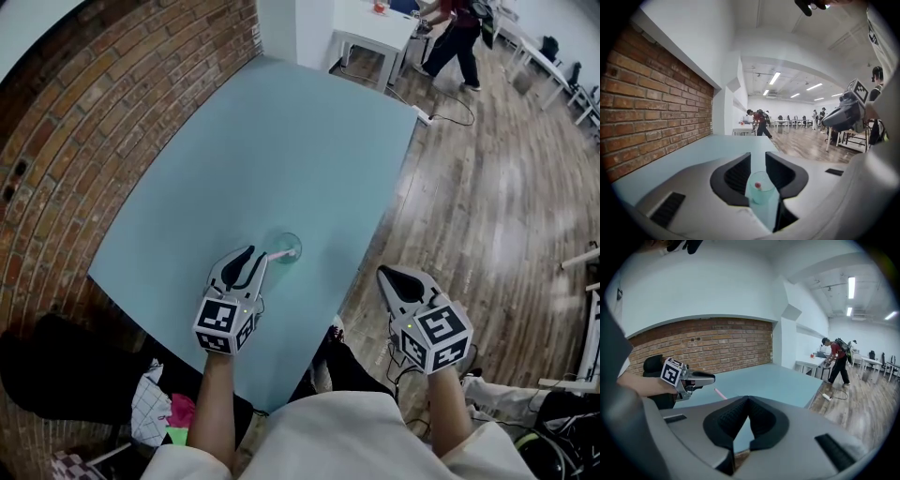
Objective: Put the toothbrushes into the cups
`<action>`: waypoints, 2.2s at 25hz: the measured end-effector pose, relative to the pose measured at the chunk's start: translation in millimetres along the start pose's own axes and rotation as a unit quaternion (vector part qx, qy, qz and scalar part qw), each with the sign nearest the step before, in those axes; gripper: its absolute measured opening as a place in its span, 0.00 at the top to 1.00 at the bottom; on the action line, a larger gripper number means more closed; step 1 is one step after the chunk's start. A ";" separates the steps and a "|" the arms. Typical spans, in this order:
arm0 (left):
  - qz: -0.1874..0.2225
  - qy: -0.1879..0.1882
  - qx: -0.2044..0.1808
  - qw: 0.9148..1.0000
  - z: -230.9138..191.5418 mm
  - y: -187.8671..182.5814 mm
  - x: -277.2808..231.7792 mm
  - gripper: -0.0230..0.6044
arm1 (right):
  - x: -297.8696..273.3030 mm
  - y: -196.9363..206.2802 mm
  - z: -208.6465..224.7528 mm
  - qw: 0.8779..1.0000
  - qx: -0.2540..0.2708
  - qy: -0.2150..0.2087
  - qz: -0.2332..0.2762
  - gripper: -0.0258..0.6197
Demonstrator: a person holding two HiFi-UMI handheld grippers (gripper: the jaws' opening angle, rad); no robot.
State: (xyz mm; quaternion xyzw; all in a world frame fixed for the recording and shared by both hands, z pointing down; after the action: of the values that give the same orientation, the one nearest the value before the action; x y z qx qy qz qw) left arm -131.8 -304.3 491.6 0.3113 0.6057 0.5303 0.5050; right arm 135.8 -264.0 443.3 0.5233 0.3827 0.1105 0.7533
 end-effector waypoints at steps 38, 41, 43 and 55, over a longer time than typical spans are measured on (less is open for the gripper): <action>0.156 -0.015 -0.078 0.985 48.2 -135.7 191.7 0.95 | 113.2 -93.6 -140.5 0.984 0.129 0.012 0.119 0.94; 0.155 -0.014 -0.074 0.985 48.3 -134.1 192.6 0.95 | 111.5 -94.5 -144.1 0.984 0.131 0.008 0.120 0.94; 0.155 -0.014 -0.074 0.985 49.0 -134.3 193.1 0.95 | 110.6 -94.0 -145.2 0.984 0.133 0.006 0.118 0.94; 0.151 -0.018 -0.042 0.987 41.0 -127.5 190.5 0.95 | 103.8 -88.8 -147.7 0.984 0.136 -0.004 0.112 0.94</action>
State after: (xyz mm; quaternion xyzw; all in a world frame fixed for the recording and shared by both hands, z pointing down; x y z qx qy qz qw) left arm -129.4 -148.0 318.9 0.3873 0.5197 0.6200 0.4421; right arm 83.6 -139.2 294.4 0.6607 0.3299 0.1388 0.6598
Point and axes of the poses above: the fingertips, and each gripper's own axes: x backward along the fingers, z to its right, y out of its underside, the point moved 5 cm from there along x, backward along the fingers, and after that the axes turned 13 degrees about -y, right-handed, at the moved point
